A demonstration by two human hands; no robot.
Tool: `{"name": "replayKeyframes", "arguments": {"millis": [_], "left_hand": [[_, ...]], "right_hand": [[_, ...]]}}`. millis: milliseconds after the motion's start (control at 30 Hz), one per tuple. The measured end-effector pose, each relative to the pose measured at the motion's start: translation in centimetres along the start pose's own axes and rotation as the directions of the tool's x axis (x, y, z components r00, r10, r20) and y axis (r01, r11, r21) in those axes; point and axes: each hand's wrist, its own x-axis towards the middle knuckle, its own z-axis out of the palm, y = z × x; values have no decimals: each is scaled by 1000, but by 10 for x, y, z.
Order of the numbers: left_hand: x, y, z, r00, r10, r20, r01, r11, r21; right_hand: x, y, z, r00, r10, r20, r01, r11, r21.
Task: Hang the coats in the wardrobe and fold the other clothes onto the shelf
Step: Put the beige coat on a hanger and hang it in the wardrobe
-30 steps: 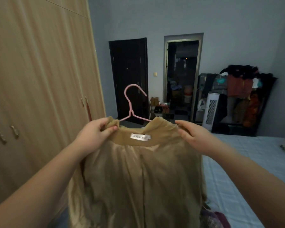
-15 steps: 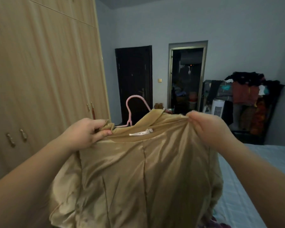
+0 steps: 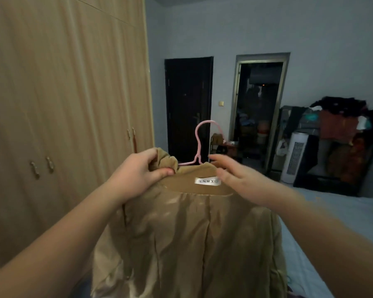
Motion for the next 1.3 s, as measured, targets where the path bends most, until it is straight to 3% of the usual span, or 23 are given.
{"name": "replayKeyframes", "arguments": {"millis": [100,200,233,300,367,400,467,567,667,733,867,1033,1133,1200,1300], "left_hand": [[-11,-4,-3,998,-44,36,44,999,6],[-29,-25,-6,990,-139,-3,139,990,-20],[-35,-33,-5,987,-157,23,158,986,-53],[-48,-50,0,986,-149,81,155,985,-81],[-55,-66,4,987,-134,83,143,983,-115],[-58,-76,5,987,-134,92,146,980,-134],[-65,-94,8,971,-167,169,198,962,-188],[-77,-109,7,931,-249,267,319,910,-264],[-92,-112,4,922,-228,312,330,886,-326],[-100,-110,4,924,-155,351,278,901,-333],[-116,-97,3,940,-57,335,116,980,-160],[-138,-72,-28,986,-56,155,36,991,125],[-157,-58,-56,998,-45,36,29,936,352],[-172,-53,-75,997,-79,-24,81,909,409],[-199,-40,-103,992,-125,-4,114,894,433]], "right_hand": [[6,-3,28,992,68,106,-68,998,-3],[10,2,53,998,42,-43,-41,999,16],[7,3,63,989,7,-148,-16,998,-59],[-2,1,86,897,-247,-367,53,883,-466],[-14,1,110,766,-504,-399,82,692,-717],[-20,3,121,752,-527,-396,85,673,-734],[-28,12,140,842,-385,-377,44,746,-664],[-44,33,158,969,-36,-245,-79,894,-442],[-57,45,162,960,104,-260,-164,961,-221],[-58,43,160,963,163,-214,-209,954,-217],[-53,31,152,975,222,29,-200,920,-338],[-51,-5,138,984,32,-176,-106,899,-425],[-53,-31,127,948,-161,-274,-34,807,-590],[-54,-43,123,906,-288,-311,19,760,-649],[-53,-59,126,874,-373,-313,133,801,-584]]}}
